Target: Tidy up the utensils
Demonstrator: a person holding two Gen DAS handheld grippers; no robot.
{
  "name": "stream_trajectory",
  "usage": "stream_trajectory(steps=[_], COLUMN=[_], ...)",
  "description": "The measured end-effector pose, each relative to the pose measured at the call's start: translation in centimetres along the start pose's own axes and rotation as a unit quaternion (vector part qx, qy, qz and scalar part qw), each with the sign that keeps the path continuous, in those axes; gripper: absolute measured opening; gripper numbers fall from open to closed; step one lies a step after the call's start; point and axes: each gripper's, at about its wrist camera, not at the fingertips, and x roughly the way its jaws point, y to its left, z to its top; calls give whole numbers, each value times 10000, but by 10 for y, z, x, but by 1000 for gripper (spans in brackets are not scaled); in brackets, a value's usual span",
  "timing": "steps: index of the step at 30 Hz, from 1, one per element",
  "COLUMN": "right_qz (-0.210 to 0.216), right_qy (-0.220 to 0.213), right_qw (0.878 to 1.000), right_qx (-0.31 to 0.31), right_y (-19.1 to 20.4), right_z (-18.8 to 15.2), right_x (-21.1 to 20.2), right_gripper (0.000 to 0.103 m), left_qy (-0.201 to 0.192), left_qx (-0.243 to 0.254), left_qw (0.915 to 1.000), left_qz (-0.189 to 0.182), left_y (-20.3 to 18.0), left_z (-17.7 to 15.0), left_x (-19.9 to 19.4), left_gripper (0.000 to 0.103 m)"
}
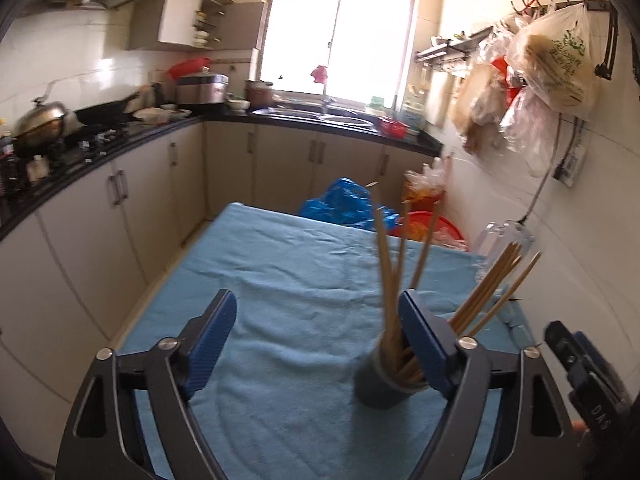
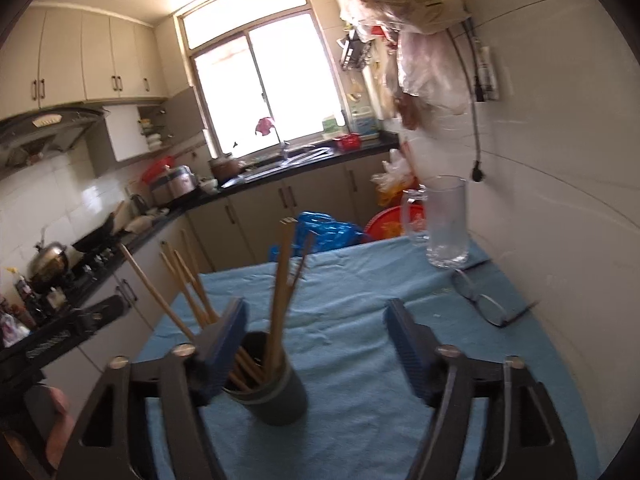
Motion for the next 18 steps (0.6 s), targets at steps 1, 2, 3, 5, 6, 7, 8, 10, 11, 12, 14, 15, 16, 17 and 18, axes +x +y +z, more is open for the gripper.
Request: stream_trajectory(steps=[1,2,3,5,6,7,8,10,11,12,14,15,16,17,18], right_qz=[-122,-276,-393,-615,-692,-759,-800,-854,-899,-962,-1036,-1066,-1085,-1108,-1122], right_qy=[38,66,68,84,91,88,85,107,108,91,75,90,119,144,155], right_qw=[9999,9996,9991,9978,9972,9966,9962,9954,9947,9937,9923,9916,9911,9908,9905], right_qx=[-36,-82,-121,-235,-274,-305,-335,-422,-484,-567,-682,-727,-757,-766,-778], right_y=[-1,-2,-3,-3,-3,-2,-1,1,3,5,9,11,12,12,13], right_z=[-3,-7,-10,-19,-22,-27,-32,-42,-48,-56,-69,-76,-82,-91,-96], right_x=[-2,-5,-9,-17,-21,-27,-34,-45,-52,-61,-73,-78,-83,-91,-95], right_gripper=[90,91,93,96,96,96,97,97,97,97,97,97,97,97,98], left_qy=[-31,-61,-86,-70,-64,-44,-24,-35,-40,-31,28,61,74,90,102], left_qx=[15,42,68,150,205,259,292,336,381,438,583,715,816,936,993], left_qw=[9999,9996,9992,9984,9976,9965,9958,9949,9945,9939,9919,9903,9892,9877,9873], left_qz=[123,265,372,534,655,791,867,953,979,1010,1127,1189,1215,1249,1236], left_y=[3,7,10,17,21,24,27,35,38,40,42,40,40,40,40], left_z=[-5,-11,-18,-31,-39,-46,-52,-68,-75,-83,-98,-106,-113,-121,-126], left_x=[-4,-10,-15,-26,-32,-37,-41,-53,-59,-65,-74,-79,-83,-90,-95], left_gripper=[90,92,94,96,96,99,99,100,101,103,103,103,103,103,103])
